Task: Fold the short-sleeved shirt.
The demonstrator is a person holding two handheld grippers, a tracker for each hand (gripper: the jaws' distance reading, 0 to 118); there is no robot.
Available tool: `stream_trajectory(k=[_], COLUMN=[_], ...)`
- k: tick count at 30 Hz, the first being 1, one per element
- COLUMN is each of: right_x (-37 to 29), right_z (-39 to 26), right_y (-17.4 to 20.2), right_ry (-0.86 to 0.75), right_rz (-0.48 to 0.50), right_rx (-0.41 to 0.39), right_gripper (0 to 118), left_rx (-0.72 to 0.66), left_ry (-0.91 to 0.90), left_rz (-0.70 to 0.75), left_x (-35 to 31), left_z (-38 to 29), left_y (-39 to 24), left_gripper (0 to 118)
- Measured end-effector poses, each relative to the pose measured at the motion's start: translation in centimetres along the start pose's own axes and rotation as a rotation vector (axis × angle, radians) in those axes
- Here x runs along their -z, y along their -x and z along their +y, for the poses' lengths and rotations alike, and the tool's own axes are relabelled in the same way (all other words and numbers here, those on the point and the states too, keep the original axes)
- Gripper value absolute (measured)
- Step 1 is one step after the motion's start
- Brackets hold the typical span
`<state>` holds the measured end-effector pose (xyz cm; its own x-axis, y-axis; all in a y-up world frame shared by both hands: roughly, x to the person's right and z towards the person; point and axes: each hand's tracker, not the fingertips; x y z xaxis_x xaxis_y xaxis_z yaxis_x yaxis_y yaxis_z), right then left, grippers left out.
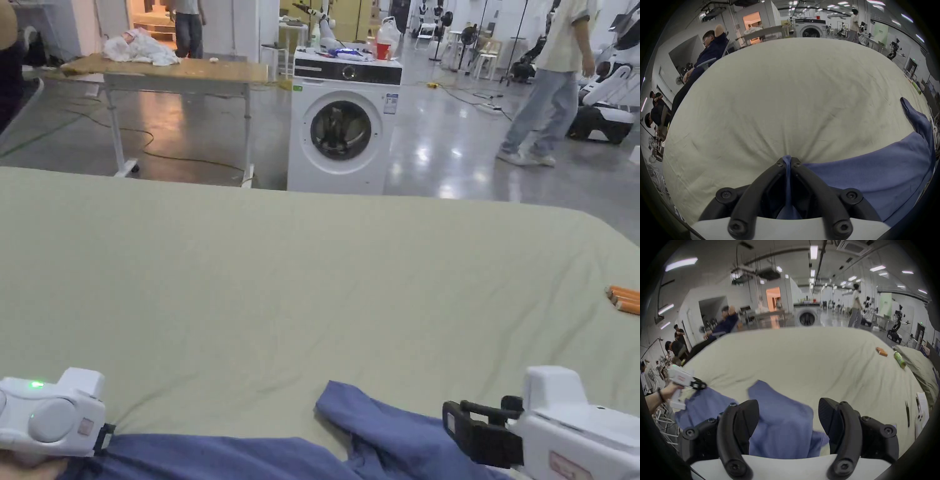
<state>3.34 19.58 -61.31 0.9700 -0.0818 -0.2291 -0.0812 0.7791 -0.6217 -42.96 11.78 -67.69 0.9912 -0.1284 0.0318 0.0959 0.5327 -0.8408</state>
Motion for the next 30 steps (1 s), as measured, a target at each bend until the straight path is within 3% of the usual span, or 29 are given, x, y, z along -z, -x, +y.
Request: stream_trajectory(k=[3, 6, 8, 9, 11, 12, 18, 24, 30], right_x=[6.8, 11.4, 12.2, 12.3, 11.6, 10.9, 7.7, -1.7, -11.0], right_z=[1.5, 0.7, -0.4, -0.7, -1.1, -1.2, -0.7, 1.3, 4.9], right_y=[-1.7, -3.5, -4.3, -4.6, -5.0, -5.2, -5.6, -5.8, -5.6], right_ry=[0.180, 0.331, 0.370, 0.376, 0.334, 0.327, 0.258, -0.028, -0.277], right_rz=[-0.066, -0.102, -0.078, -0.048, 0.020, 0.038, 0.081, 0.132, 0.021], right_rx=[-0.006, -0.006, 0.034, 0.070, 0.140, 0.155, 0.157, 0.203, 0.222], right_gripper=[78, 69, 53, 42, 8, 2, 2, 2, 2], left_rx=[0.017, -0.022, -0.061, -0.060, -0.040, -0.032, -0.023, -0.235, -0.075], left_ry=[0.038, 0.059, 0.061, 0.072, 0.083, 0.087, 0.074, -0.369, -0.777], left_rz=[-0.008, -0.008, -0.011, -0.019, -0.020, -0.020, -0.031, -0.200, -0.153], left_x=[-0.1, 0.2, 0.3, 0.3, 0.4, 0.5, -0.2, -10.1, -24.5], left_z=[0.2, 0.5, 0.8, 0.8, 1.1, 1.1, 0.9, -3.2, -4.8], left_y=[-0.5, -0.6, -0.3, -0.3, -0.2, -0.3, 0.0, 3.7, 3.8], left_gripper=[0, 0, 1, 1, 1, 1, 0, 0, 0])
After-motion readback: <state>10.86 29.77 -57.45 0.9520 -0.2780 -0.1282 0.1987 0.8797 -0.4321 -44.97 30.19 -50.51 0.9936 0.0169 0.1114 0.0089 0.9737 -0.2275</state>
